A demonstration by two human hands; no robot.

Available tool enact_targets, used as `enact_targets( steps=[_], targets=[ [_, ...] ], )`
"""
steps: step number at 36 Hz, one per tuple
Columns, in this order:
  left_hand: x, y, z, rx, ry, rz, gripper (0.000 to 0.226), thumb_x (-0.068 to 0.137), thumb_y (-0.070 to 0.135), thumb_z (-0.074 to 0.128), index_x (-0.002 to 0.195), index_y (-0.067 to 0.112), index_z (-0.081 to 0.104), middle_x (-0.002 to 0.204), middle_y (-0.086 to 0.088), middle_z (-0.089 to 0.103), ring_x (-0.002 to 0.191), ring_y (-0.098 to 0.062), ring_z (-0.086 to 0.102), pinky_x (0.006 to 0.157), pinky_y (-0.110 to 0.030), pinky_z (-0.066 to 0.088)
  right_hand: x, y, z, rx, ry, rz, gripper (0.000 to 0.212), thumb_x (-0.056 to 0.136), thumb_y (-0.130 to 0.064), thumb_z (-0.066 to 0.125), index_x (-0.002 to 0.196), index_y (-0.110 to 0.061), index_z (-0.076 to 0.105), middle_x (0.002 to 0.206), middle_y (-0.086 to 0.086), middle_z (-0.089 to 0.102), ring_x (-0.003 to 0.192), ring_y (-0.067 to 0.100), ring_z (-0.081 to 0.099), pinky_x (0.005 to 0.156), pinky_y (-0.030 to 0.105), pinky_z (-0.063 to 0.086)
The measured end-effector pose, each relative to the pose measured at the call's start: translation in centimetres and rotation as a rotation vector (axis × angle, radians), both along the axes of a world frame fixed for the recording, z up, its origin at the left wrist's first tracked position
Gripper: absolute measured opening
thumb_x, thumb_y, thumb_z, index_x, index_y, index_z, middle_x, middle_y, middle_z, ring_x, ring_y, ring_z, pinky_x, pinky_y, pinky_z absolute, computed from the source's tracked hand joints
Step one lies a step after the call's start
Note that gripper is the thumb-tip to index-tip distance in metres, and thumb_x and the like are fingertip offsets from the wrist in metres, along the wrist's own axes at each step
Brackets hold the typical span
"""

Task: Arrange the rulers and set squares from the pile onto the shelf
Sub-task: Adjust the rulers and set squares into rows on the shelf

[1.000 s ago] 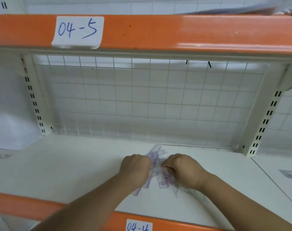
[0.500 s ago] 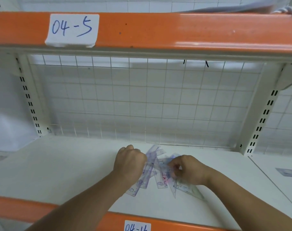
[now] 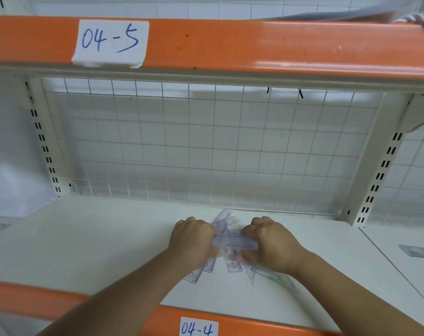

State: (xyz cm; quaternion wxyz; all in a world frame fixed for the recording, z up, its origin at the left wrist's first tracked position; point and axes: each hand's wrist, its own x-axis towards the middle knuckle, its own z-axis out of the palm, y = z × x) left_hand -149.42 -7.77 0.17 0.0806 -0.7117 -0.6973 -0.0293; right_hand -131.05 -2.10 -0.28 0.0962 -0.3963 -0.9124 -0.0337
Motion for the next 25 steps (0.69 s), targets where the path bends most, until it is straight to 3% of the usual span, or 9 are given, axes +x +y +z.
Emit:
enact_targets(
  steps=[3,6,9,11,15,19,22,25],
  targets=[
    [-0.1,-0.2,0.2,0.009,0.018,0.009,0.031,0.086,0.048,0.059,0.098,0.020,0.064,0.103,-0.002,0.064,0.104,-0.024,0.053,0.080,-0.026,0.034,0.0,-0.3,0.0,-0.140,0.057,0.041,0.025,0.078,-0.052,0.063,0.075,-0.029,0.054,0.080,-0.010,0.045,0.084,0.015,0.045,0.072,0.028,0.042],
    [-0.1,-0.1,0.0,0.018,0.012,0.040,0.035,0.085,0.047,0.060,0.110,0.022,0.061,0.108,-0.002,0.065,0.107,-0.024,0.052,0.085,-0.026,0.035,-0.3,-0.6,0.3,-0.213,0.062,-0.019,0.025,0.080,-0.042,0.064,0.067,-0.028,0.048,0.076,-0.009,0.041,0.078,0.014,0.042,0.068,0.029,0.041],
    [-0.1,0.1,-0.4,-0.002,-0.040,0.103,0.077,0.079,0.051,0.067,0.142,0.025,0.032,0.124,-0.002,0.058,0.117,-0.025,0.048,0.092,-0.032,0.036,-0.5,-0.5,0.3,-0.237,0.117,-0.151,0.030,0.080,-0.042,0.064,0.063,-0.026,0.044,0.075,-0.006,0.046,0.076,0.018,0.047,0.061,0.028,0.037],
    [-0.1,0.1,-0.5,-0.011,-0.068,0.146,0.091,0.076,0.055,0.069,0.147,0.023,0.020,0.128,-0.003,0.053,0.119,-0.024,0.046,0.093,-0.033,0.036,-0.5,-0.3,0.5,-0.291,0.188,-0.264,0.028,0.078,-0.044,0.067,0.071,-0.022,0.051,0.075,-0.004,0.052,0.074,0.018,0.051,0.059,0.026,0.035],
    [0.3,-0.2,-0.2,-0.041,-0.073,0.143,0.068,0.074,0.060,0.068,0.124,0.019,0.047,0.120,-0.002,0.055,0.114,-0.023,0.048,0.090,-0.031,0.036,-0.7,-0.5,1.0,-0.512,0.383,-0.406,0.042,0.076,-0.042,0.073,0.061,-0.017,0.044,0.057,-0.006,0.044,0.051,0.011,0.040,0.047,0.021,0.032],
    [1.5,-0.8,0.1,-0.143,-0.086,0.068,0.080,0.066,0.076,0.062,0.124,0.022,0.050,0.116,0.000,0.057,0.112,-0.023,0.049,0.088,-0.032,0.036,-1.4,-1.3,1.2,-0.685,0.474,-0.446,0.031,0.081,-0.029,0.071,0.064,-0.013,0.051,0.055,0.002,0.054,0.046,0.017,0.051,0.041,0.022,0.042],
    [2.5,-1.2,0.0,-0.150,-0.132,0.020,0.092,0.064,0.083,0.056,0.136,0.027,0.046,0.130,0.003,0.054,0.117,-0.023,0.046,0.091,-0.033,0.035,-2.0,-1.8,1.0,-0.762,0.513,-0.465,0.029,0.082,-0.027,0.069,0.064,-0.009,0.055,0.054,0.010,0.058,0.044,0.023,0.053,0.045,0.026,0.046],
    [3.3,-1.5,0.0,-0.168,-0.136,0.003,0.087,0.066,0.081,0.056,0.130,0.023,0.053,0.148,0.005,0.037,0.129,-0.022,0.037,0.100,-0.036,0.031,-2.4,-1.9,0.3,-0.863,0.612,-0.488,0.029,0.083,-0.024,0.068,0.065,-0.004,0.057,0.046,0.009,0.055,0.035,0.018,0.049,0.041,0.023,0.044]
  ],
)
